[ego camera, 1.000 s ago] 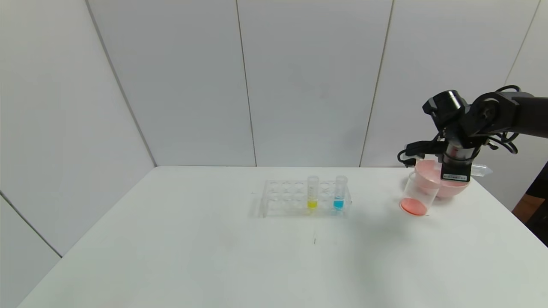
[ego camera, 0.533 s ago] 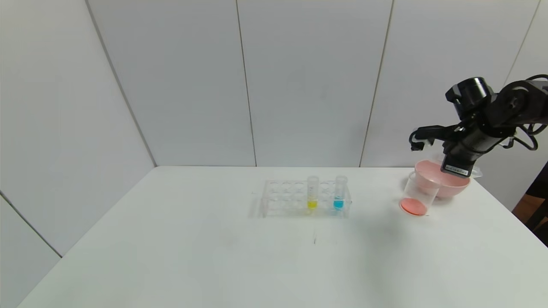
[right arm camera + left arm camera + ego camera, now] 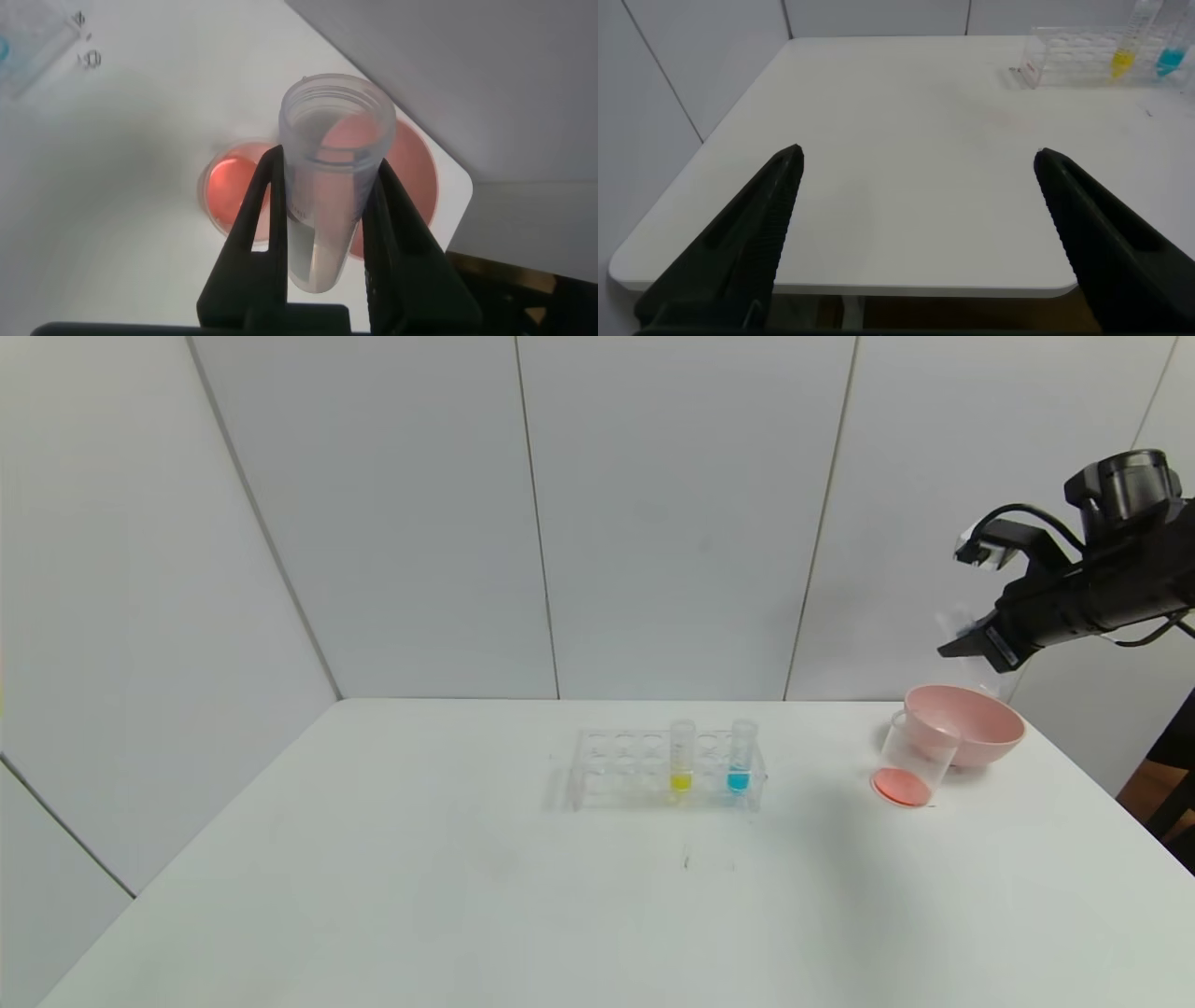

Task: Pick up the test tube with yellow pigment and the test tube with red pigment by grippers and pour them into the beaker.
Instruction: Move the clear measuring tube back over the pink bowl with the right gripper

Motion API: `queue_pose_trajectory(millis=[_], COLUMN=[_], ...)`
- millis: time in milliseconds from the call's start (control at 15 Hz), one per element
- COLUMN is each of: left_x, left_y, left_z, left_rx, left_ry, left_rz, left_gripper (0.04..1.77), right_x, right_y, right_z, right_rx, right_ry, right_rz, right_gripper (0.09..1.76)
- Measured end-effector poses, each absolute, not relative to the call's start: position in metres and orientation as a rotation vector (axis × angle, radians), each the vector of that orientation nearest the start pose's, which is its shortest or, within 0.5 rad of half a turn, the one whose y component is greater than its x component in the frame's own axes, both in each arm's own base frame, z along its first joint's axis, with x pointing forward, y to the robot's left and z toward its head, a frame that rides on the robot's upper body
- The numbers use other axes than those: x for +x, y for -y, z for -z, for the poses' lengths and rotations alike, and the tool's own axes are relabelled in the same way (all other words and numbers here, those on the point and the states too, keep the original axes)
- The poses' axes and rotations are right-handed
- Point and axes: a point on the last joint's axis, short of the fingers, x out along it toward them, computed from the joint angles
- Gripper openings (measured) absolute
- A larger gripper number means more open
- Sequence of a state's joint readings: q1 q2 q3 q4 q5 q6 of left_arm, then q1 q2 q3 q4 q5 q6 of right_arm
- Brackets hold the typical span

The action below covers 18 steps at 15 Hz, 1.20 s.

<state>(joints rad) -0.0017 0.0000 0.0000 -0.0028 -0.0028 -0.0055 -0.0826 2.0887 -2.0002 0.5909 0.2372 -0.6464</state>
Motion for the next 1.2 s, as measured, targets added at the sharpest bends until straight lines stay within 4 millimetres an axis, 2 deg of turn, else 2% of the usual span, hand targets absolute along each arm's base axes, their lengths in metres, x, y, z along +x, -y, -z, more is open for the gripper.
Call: queue_pose_trajectory(millis=[333, 600, 867, 1200], left_x=[-0.023, -0.023, -0.023, -0.023], left_y=[0.0, 0.0, 0.0, 0.0], left_z=[-0.076, -0.076, -0.076, -0.076], left_rx=[-0.006, -0.006, -0.006, -0.006], left_ry=[0.003, 0.003, 0.003, 0.003], left_rz=[0.005, 0.004, 0.004, 0.005], left_gripper=[1.76, 1.76, 1.76, 1.76], right_x=[0.428, 0.443, 0.457, 0.474], right_y=[0.052, 0.079, 0.102, 0.115], right_z=[-0.259, -0.237, -0.212, -0.179], right_rx=[-0.302, -0.178, -0.134, -0.088], right_ry=[-0.447, -0.462, -0.471, -0.487], right_rz=[-0.219, -0.138, -0.084, -0.052], right_gripper=[0.52, 0.52, 0.52, 0.52])
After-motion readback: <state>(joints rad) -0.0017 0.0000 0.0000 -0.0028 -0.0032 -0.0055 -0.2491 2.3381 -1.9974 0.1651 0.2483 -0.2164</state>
